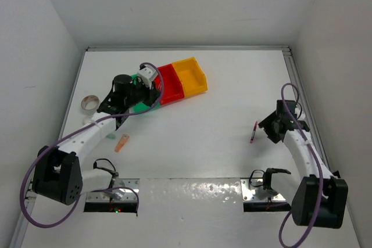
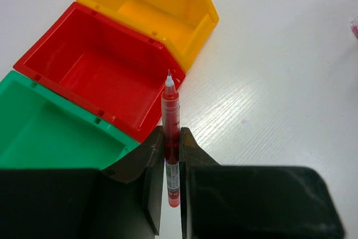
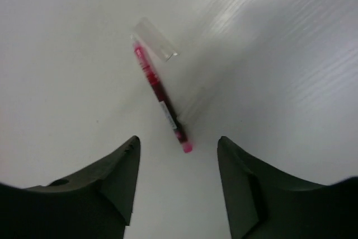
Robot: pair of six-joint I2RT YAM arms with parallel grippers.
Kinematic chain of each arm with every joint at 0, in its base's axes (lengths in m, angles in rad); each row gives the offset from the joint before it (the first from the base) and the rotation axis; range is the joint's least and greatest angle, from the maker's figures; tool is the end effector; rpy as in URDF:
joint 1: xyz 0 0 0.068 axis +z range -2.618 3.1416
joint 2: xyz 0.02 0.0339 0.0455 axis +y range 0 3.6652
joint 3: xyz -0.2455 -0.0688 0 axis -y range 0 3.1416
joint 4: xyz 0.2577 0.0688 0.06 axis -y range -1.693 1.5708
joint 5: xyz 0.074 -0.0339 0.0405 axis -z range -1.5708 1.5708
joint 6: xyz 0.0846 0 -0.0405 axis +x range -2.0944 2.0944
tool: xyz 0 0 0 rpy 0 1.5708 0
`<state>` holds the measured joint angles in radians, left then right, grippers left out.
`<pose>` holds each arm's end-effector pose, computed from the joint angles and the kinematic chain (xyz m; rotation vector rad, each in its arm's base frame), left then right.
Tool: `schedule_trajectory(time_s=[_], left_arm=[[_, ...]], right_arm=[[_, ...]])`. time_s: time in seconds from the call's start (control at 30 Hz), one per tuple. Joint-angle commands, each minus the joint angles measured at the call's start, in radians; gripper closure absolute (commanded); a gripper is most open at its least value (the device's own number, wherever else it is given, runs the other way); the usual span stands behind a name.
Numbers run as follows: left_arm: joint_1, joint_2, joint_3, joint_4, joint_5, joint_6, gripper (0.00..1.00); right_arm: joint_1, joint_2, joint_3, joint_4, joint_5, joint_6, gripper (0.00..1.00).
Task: Sort the stationery into containers
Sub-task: Close the pen cap on the pen.
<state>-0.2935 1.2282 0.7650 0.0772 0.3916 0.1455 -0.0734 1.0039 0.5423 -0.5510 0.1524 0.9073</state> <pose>0.3122 -0.1281 0.2260 0.6749 1.8362 -0.4800 0.2275 -0.0296 0.1258 1.2594 2.2398 0.1188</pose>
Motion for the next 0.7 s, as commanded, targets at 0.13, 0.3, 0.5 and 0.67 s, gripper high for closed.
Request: schedule_trajectory(time_s=[0.13,0.3,0.5,0.67], left_arm=[[0.004,-0.045,-0.009,0.047,0.004,0.009,1.00],[0.004,-0.055,-0.016,0.049,-0.020,0.012,1.00],[0.008,-0.055,-0.020,0.062,-0.030,0.012,1.00],[0.013,-0.052,-0.020,0.064,-0.036,0.016,1.00]], right_arm=[[-0.068,0.157,0.120,0.135,0.010,-0.172,0.51],[-0.074,0.327,0.287,0.033,0.038,-0.415,0.81],[-0.075,0.407,0.282,0.080,-0.066,-0.550,0.80],[-0.074,0.498,0.341,0.056,-0.060,-0.600,0.76]])
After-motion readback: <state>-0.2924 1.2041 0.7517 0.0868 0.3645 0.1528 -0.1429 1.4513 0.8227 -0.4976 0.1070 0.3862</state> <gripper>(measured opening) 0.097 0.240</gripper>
